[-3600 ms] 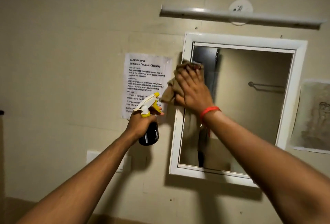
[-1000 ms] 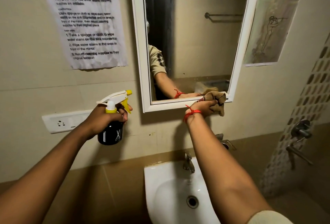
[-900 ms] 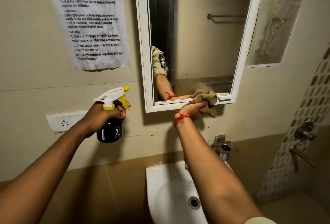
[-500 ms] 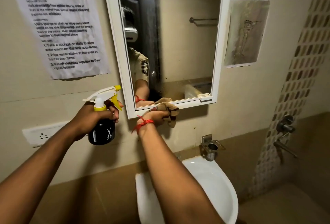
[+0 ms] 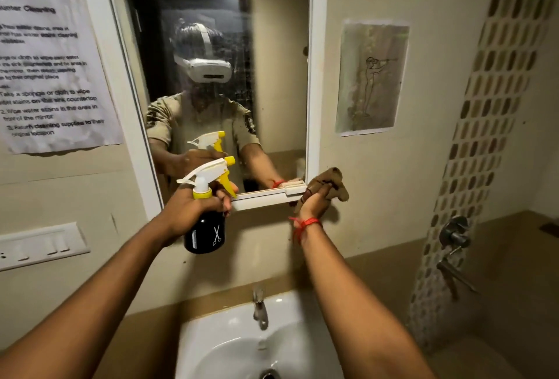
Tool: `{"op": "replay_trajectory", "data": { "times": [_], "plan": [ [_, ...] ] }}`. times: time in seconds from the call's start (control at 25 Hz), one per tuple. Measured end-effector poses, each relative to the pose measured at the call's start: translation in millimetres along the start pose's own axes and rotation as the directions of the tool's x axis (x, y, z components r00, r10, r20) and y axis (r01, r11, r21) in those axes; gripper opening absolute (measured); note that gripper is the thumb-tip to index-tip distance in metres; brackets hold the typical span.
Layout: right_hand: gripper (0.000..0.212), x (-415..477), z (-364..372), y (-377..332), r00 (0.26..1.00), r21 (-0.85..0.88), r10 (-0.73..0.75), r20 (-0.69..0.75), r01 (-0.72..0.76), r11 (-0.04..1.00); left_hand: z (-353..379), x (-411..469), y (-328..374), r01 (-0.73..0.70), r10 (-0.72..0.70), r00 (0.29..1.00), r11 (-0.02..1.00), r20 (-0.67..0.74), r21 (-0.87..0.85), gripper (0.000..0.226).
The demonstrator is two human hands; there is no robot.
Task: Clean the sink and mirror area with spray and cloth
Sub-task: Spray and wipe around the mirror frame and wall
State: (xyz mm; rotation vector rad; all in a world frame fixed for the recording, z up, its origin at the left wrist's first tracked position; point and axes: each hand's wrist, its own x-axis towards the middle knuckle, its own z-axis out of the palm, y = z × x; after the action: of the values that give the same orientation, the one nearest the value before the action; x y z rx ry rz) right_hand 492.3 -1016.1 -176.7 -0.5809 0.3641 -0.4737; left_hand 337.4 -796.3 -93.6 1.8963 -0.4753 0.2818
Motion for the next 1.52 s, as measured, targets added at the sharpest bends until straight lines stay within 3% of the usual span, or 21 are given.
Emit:
{"op": "replay_trajectory", "data": {
  "times": [0.04, 0.12, 0.2, 0.28, 0.4, 0.48, 0.68, 0.8, 0.92, 1.04, 1.16, 1.32, 1.52],
  "plan": [
    [0.032, 11.6, -4.5, -2.2, 0.996, -0.163, -0.074, 0.058, 0.082, 0.983, 15.6, 9.9, 3.7, -0.005, 0.005, 1.0, 1.0, -0.015, -0.003, 0.025],
    [0.04, 25.3, -13.6, -8.4, 0.926, -0.496, -0.265, 0.269, 0.369, 0.786, 42.5, 27.2, 10.7, -0.041, 0.039, 0.998, 0.999, -0.051, -0.026, 0.02],
    [0.05, 33.0, -11.3, -29.8, 0.764, -0.541, -0.374, 0.526, 0.64, 0.546, 62.9, 42.7, 14.7, -0.056, 0.048, 0.992, 0.996, -0.116, -0.066, 0.017],
    [0.053, 35.9, 16.2, -57.0, 0.662, -0.461, -0.412, 0.626, 0.74, 0.49, 79.7, 54.7, 19.6, -0.042, 0.029, 0.987, 0.996, -0.158, -0.082, 0.017],
    [0.051, 38.7, 66.3, -91.2, 0.611, -0.362, -0.414, 0.674, 0.763, 0.535, 99.6, 77.0, 35.0, -0.033, 0.018, 0.966, 0.998, -0.257, -0.056, 0.008],
    [0.051, 40.0, 58.9, -88.8, 0.595, -0.36, -0.38, 0.708, 0.767, 0.532, 109.0, 95.2, 56.7, -0.043, 0.031, 0.945, 0.999, -0.326, -0.03, 0.005],
    [0.076, 47.2, -13.2, -48.6, 0.631, -0.487, -0.244, 0.737, 0.745, 0.455, 120.9, 133.8, 110.7, -0.045, 0.029, 0.899, 0.999, -0.438, -0.027, 0.023],
    [0.075, 34.8, -14.3, -47.6, 0.667, -0.542, -0.319, 0.673, 0.738, 0.402, 115.7, 143.6, 120.1, -0.037, 0.0, 0.89, 0.997, -0.456, -0.073, 0.027],
    [0.065, 13.4, 35.0, -71.8, 0.633, -0.536, -0.471, 0.614, 0.773, 0.34, 105.0, 141.1, 114.0, -0.067, 0.047, 0.87, 0.997, -0.491, -0.024, 0.031],
    [0.057, -6.1, 130.3, -134.2, 0.514, -0.452, -0.615, 0.599, 0.85, 0.271, 96.0, 137.0, 111.9, -0.111, 0.08, 0.866, 0.993, -0.493, -0.034, 0.021],
    [0.053, -22.0, 237.4, -211.4, 0.43, -0.373, -0.665, 0.611, 0.897, 0.238, 84.0, 140.7, 115.7, -0.158, 0.128, 0.871, 0.987, -0.475, -0.023, 0.029],
    [0.058, -31.8, 312.5, -264.9, 0.443, -0.405, -0.63, 0.638, 0.888, 0.215, 68.7, 146.6, 118.3, -0.132, 0.111, 0.853, 0.991, -0.51, -0.006, 0.023],
    [0.053, -22.8, 298.8, -262.6, 0.434, -0.344, -0.573, 0.695, 0.901, 0.266, 64.9, 143.9, 112.3, -0.174, 0.178, 0.863, 0.983, -0.473, 0.052, 0.025]
  ]
}}
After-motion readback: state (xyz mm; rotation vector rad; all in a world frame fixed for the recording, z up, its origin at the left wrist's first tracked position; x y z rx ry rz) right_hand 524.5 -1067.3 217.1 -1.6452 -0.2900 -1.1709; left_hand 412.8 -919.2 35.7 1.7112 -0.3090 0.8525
